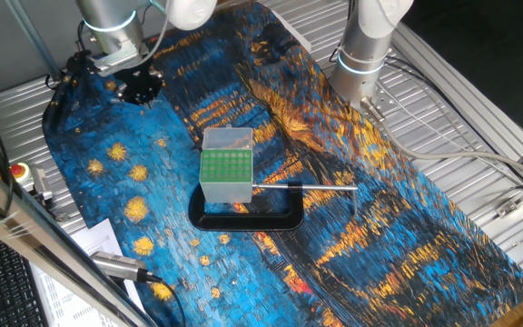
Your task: Insert a large pipette tip into the holder for large pipette tips
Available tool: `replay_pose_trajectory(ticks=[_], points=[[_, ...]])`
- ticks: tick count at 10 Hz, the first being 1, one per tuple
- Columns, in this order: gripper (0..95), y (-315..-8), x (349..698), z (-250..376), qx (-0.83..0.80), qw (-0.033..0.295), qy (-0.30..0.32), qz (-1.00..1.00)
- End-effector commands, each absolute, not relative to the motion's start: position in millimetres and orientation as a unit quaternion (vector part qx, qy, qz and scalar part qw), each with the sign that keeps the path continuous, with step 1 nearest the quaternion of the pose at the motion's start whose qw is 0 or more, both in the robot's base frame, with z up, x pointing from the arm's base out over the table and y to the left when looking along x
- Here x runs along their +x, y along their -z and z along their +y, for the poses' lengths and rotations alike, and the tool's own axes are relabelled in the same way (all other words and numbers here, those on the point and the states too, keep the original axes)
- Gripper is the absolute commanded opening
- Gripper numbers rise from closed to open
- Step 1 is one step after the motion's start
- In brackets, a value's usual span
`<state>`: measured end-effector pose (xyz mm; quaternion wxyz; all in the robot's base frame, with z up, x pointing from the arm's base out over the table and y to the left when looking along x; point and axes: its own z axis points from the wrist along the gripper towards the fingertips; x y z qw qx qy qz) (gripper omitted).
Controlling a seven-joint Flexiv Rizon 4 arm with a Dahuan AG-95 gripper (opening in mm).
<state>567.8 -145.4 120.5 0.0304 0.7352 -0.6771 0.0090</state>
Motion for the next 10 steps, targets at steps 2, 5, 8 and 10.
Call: replay_pose_trajectory(ticks=[2,5,8,10], points=[[0.0,-120,567,-146,0.739,-0.003,0.013,-0.673],[0.0,-120,567,-146,0.777,0.004,0.016,-0.63],[0.0,-119,568,-150,0.809,0.013,0.025,-0.587],[0.0,-111,569,-159,0.838,0.025,0.047,-0.543]])
